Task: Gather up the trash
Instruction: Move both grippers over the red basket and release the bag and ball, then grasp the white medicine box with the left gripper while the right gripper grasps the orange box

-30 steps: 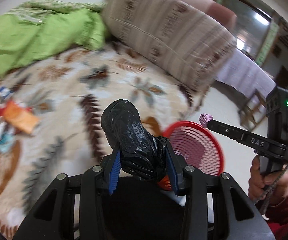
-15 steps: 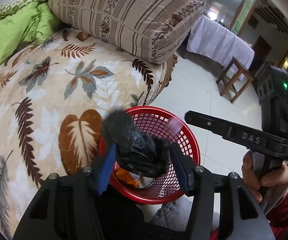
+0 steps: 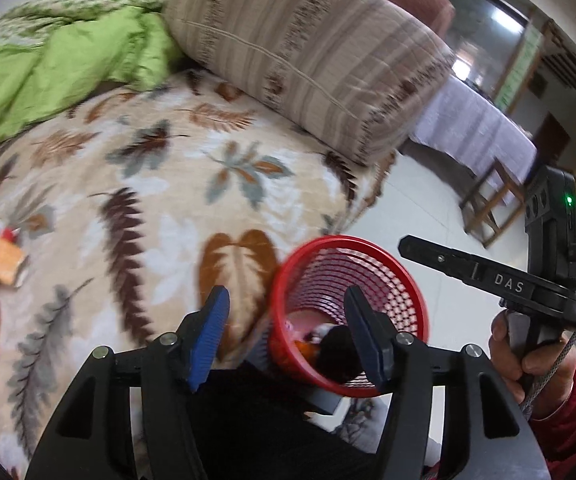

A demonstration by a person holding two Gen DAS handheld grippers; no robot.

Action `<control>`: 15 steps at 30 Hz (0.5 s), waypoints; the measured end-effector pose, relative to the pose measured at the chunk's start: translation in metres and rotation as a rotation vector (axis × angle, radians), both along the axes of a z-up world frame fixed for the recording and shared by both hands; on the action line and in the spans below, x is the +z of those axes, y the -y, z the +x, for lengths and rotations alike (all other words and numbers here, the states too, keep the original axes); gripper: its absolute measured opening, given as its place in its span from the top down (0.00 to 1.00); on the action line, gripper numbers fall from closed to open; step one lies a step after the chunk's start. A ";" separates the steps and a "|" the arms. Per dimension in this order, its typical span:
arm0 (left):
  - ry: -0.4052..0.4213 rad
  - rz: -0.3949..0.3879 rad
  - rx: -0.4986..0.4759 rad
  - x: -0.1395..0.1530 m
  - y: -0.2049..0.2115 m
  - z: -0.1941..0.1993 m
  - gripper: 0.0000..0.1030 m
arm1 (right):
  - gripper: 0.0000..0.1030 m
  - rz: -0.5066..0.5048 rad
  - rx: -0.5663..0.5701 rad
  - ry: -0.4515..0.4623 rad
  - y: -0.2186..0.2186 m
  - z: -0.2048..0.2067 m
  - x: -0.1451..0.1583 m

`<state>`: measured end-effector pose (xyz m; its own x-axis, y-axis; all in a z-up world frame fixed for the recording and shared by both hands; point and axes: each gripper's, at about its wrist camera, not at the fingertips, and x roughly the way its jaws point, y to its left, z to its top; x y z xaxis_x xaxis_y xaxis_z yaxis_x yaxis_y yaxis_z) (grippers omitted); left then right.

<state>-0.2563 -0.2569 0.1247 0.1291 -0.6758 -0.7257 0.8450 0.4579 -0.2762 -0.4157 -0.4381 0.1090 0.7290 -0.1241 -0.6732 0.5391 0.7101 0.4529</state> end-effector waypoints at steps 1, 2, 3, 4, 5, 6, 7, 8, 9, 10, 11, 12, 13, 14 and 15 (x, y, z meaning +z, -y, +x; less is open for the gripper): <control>0.004 -0.005 0.022 0.001 -0.008 0.005 0.43 | 0.60 -0.001 0.013 0.001 -0.003 0.005 0.001; 0.011 -0.008 0.047 0.002 -0.017 0.010 0.43 | 0.60 -0.002 0.031 0.002 -0.008 0.012 0.001; 0.017 -0.009 0.069 0.003 -0.024 0.014 0.43 | 0.60 -0.002 0.044 0.003 -0.011 0.017 0.002; 0.022 -0.011 0.098 0.004 -0.034 0.020 0.42 | 0.60 -0.004 0.062 0.002 -0.015 0.023 0.002; 0.026 -0.012 0.117 0.004 -0.041 0.024 0.42 | 0.60 -0.007 0.082 0.001 -0.020 0.030 0.003; 0.029 -0.012 0.139 0.003 -0.049 0.028 0.42 | 0.60 -0.014 0.106 0.001 -0.026 0.037 0.004; 0.032 -0.013 0.159 0.003 -0.058 0.032 0.42 | 0.60 -0.021 0.127 0.001 -0.032 0.044 0.005; 0.036 -0.012 0.180 0.002 -0.067 0.036 0.42 | 0.59 -0.030 0.153 0.001 -0.039 0.053 0.006; 0.042 -0.010 0.198 0.002 -0.074 0.039 0.42 | 0.59 -0.034 0.171 0.001 -0.044 0.058 0.005; 0.052 -0.008 0.219 0.002 -0.082 0.042 0.42 | 0.58 -0.038 0.193 0.000 -0.050 0.065 0.005; 0.064 -0.005 0.241 0.002 -0.091 0.045 0.42 | 0.58 -0.043 0.215 -0.002 -0.055 0.072 0.005; 0.071 -0.003 0.258 0.002 -0.098 0.048 0.41 | 0.58 -0.051 0.241 -0.005 -0.063 0.080 0.005; 0.076 -0.001 0.283 0.001 -0.108 0.052 0.41 | 0.58 -0.059 0.265 -0.009 -0.070 0.087 0.005; 0.079 0.001 0.301 0.000 -0.116 0.054 0.41 | 0.58 -0.068 0.296 -0.013 -0.078 0.096 0.005; 0.083 0.002 0.321 0.000 -0.125 0.057 0.41 | 0.58 -0.075 0.321 -0.015 -0.084 0.104 0.004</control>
<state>-0.1995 -0.1322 0.1244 0.3942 -0.5896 -0.7050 0.6772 0.7049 -0.2109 -0.3119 -0.3537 0.1132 0.7287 0.0609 -0.6821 0.2887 0.8759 0.3866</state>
